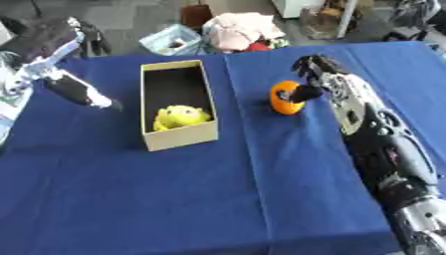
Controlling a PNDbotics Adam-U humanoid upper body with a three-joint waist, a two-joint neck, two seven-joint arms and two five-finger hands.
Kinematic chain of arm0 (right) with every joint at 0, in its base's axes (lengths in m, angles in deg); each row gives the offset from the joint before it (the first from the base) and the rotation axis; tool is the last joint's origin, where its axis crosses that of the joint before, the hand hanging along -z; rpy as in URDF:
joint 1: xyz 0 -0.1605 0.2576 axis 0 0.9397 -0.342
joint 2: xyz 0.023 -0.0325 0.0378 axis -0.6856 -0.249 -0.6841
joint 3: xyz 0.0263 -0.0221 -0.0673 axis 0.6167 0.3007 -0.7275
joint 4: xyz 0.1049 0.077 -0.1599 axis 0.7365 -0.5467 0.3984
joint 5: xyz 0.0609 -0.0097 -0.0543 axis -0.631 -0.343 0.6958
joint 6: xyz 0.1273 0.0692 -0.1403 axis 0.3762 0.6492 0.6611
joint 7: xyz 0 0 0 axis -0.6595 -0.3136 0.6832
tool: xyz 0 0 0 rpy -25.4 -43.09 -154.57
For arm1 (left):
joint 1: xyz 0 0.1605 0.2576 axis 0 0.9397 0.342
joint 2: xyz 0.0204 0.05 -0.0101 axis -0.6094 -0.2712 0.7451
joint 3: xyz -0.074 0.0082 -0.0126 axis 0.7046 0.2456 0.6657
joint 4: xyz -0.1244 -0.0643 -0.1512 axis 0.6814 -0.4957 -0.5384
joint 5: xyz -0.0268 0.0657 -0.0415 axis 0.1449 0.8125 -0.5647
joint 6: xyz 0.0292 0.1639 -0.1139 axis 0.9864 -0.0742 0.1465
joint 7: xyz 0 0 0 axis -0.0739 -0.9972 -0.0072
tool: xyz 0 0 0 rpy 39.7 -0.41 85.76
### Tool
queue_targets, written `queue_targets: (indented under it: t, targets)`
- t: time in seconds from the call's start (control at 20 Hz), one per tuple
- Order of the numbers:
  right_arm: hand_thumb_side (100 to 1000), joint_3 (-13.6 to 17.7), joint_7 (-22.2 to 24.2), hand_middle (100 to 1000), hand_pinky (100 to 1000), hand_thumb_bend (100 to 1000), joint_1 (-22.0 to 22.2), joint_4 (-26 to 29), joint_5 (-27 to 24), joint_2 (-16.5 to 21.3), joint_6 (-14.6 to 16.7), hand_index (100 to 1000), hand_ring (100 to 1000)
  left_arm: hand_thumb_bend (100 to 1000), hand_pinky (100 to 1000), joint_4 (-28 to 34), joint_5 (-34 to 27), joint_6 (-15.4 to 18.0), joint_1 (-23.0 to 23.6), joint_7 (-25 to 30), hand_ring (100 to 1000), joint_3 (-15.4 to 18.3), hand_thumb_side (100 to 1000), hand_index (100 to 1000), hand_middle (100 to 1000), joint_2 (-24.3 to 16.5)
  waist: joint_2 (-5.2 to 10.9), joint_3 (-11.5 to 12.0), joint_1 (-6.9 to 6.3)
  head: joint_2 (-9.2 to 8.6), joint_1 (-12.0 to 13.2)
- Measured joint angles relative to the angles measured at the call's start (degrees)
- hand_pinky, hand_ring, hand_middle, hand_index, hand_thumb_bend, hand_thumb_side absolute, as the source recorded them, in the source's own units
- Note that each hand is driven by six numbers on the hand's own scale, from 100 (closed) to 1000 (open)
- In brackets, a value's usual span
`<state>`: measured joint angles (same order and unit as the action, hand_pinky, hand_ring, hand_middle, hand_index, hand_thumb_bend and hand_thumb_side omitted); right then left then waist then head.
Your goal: Pick up objects on the table and place them in the box.
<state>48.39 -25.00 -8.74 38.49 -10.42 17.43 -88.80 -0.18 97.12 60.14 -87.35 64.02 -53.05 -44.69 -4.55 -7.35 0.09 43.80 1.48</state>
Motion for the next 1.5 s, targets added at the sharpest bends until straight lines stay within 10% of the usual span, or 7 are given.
queue_targets:
  t: [0.45,0.6,0.65,0.7,1.5]
  targets:
    - [100,0.32,1.12,553,723,100,0.04,-1.26,0.06,0.07,-0.79,357,615,908,586,1.05,-1.26,-1.43,2.28,-0.61,482,1.33,377,670,511,-0.93,0.02,0.10,0.00,-0.01,-0.22]
    - [100,0.31,0.12,544,722,100,0.04,-0.27,0.18,-0.19,-0.25,338,610,906,586,1.06,-1.58,-1.65,2.87,-0.84,482,1.52,378,670,511,-0.97,0.18,0.36,-0.02,-0.01,-0.29]
    - [252,0.28,-0.27,544,722,100,0.02,0.31,0.31,-0.49,0.11,344,609,908,586,1.08,-1.72,-1.74,3.06,-0.92,481,1.61,382,669,511,-0.97,0.25,0.37,-0.03,-0.01,-0.37]
    - [100,0.16,-0.68,542,722,100,-0.01,1.07,0.51,-0.84,0.59,345,609,908,586,1.14,-1.79,-1.80,3.16,-0.98,481,1.73,382,669,511,-0.97,0.31,0.47,-0.06,-0.02,-0.43]
    - [100,-2.36,-0.03,553,732,100,-6.01,8.28,13.58,-18.50,5.05,363,617,909,579,4.44,-4.51,-2.10,3.85,-1.82,475,2.13,384,664,506,0.24,0.48,3.11,-0.41,-0.22,-2.17]
